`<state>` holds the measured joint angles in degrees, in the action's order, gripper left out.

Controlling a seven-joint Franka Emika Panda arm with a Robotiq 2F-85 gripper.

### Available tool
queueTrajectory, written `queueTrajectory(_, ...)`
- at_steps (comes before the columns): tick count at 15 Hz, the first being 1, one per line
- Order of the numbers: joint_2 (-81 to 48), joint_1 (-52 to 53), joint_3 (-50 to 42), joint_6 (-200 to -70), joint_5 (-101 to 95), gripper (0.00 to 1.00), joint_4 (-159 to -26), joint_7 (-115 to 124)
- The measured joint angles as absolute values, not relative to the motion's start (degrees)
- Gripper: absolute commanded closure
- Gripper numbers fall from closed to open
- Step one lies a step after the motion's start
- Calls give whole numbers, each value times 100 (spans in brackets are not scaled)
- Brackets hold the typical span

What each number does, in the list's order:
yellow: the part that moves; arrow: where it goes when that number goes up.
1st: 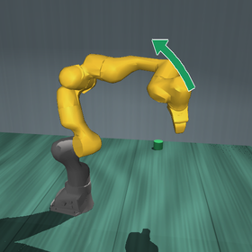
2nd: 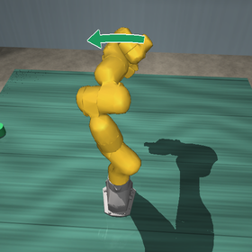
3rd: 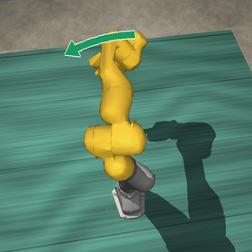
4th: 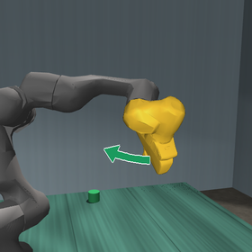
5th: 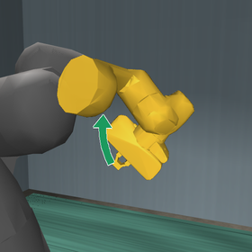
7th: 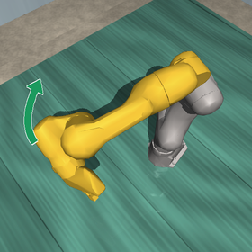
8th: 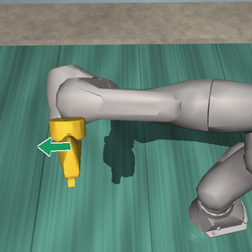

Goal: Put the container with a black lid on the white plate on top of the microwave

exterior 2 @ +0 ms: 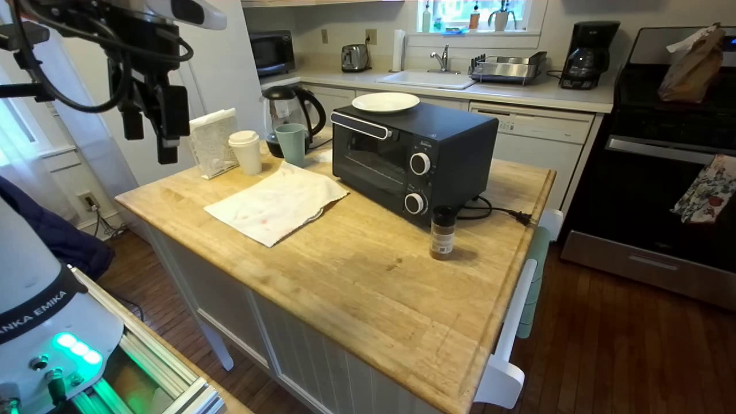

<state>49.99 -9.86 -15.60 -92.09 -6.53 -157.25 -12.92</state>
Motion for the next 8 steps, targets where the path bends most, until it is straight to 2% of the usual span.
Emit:
queueTrajectory(5,5076,-1942,-2403,-9170,-1920,0,-15583,-1850)
queueTrajectory(8,5071,-2012,-2503,-9170,-1973,0,-15506,-1884)
